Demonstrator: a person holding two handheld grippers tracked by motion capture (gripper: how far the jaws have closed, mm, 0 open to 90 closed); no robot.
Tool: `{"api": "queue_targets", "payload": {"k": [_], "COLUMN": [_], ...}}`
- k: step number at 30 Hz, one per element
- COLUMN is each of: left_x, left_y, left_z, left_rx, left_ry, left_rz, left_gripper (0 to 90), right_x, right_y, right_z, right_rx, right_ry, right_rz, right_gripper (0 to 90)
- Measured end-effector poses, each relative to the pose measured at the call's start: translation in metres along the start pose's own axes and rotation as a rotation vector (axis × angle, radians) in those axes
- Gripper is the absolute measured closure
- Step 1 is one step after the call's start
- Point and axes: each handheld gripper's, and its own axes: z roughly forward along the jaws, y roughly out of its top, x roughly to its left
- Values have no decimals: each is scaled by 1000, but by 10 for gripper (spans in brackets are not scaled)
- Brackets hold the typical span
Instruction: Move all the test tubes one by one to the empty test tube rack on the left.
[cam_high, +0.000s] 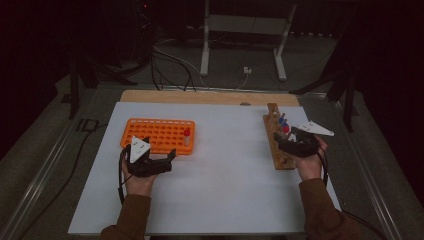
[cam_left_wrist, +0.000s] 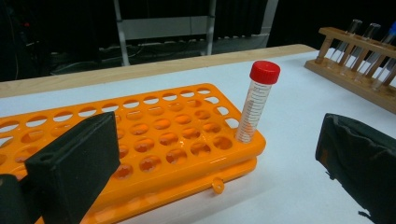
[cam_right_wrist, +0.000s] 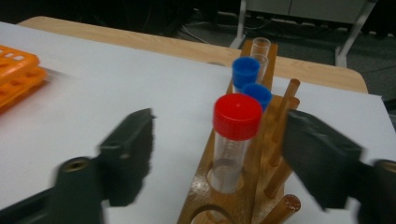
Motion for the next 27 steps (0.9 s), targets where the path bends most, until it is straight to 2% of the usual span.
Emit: {"api": "queue_targets", "payload": {"k": [6,10,17,27], "left_x": [0,-1,-2,-3], "left_y": [-1,-2,-4,-5], "left_z": [0,0,1,2], "left_rx": [4,5,14,21], "left_ry": [16,23,28,26], "left_rz": [4,4,12,17], "left_gripper": [4,4,4,4], "right_x": [-1,0,0,1], "right_y": [-4,-3,-5,-1], "right_z": [7,7,7,-1], "right_rx": [15,9,27,-2], "right_ry": [-39,-63,-71,-65], "right_rz": [-7,-9,-3,-7], "right_gripper": [558,661,730,743]}}
